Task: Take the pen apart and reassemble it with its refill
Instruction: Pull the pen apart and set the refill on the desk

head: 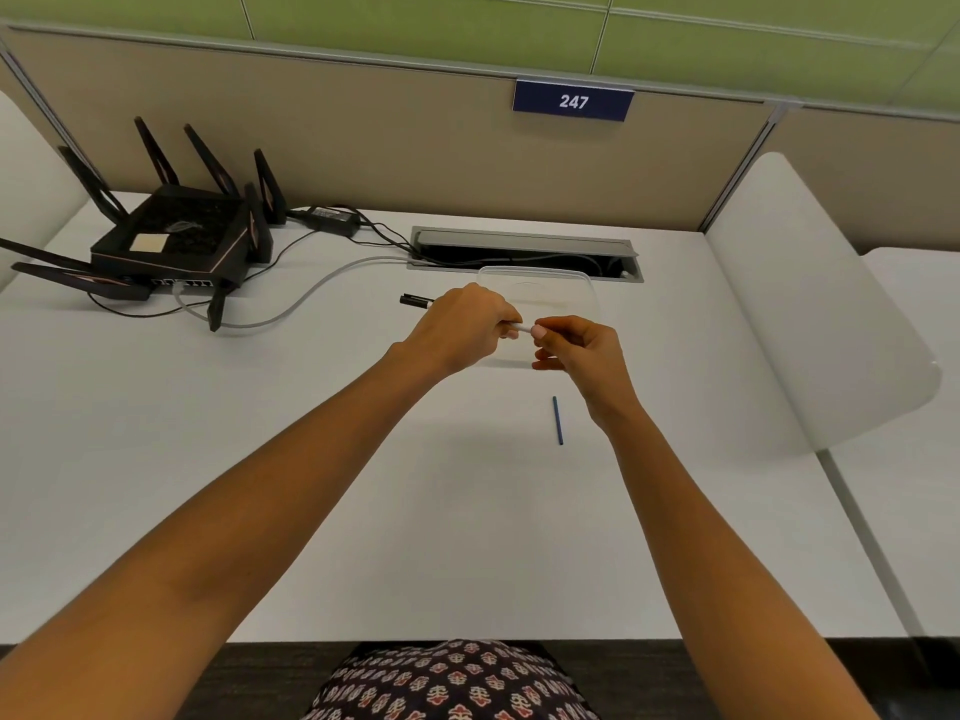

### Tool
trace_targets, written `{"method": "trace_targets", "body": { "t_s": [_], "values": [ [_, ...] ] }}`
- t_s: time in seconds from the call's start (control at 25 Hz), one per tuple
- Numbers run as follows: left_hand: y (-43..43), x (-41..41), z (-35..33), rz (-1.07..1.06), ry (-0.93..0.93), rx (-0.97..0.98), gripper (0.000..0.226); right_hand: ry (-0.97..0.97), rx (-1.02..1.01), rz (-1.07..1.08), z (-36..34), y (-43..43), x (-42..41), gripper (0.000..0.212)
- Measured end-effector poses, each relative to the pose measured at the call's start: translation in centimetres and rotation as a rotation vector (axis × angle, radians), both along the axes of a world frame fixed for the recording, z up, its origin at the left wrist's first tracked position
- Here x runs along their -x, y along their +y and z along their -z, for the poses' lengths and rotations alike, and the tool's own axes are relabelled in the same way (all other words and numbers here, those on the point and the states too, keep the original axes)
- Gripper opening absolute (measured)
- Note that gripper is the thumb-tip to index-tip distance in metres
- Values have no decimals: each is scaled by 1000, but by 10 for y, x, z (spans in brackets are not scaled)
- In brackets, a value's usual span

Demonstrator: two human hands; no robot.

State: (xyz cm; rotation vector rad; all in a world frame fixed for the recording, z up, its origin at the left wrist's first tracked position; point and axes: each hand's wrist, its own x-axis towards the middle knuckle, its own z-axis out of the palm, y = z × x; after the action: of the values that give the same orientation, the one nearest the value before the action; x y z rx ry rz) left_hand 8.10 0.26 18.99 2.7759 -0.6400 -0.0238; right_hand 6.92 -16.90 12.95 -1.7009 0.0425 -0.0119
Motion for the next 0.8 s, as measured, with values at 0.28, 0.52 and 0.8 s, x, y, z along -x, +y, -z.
{"method": "trace_targets", "body": {
  "t_s": [0.28, 0.52, 0.8],
  "values": [
    [-3, -2, 5, 17, 5, -34, 24, -101, 220, 25, 9, -2, 2, 10],
    [-2, 0, 16, 20, 13, -9, 23, -159, 229, 22, 14, -4, 9, 8],
    [-5, 2, 25, 11, 20, -27, 23, -53, 184, 12, 20, -8, 11, 15]
  ]
}}
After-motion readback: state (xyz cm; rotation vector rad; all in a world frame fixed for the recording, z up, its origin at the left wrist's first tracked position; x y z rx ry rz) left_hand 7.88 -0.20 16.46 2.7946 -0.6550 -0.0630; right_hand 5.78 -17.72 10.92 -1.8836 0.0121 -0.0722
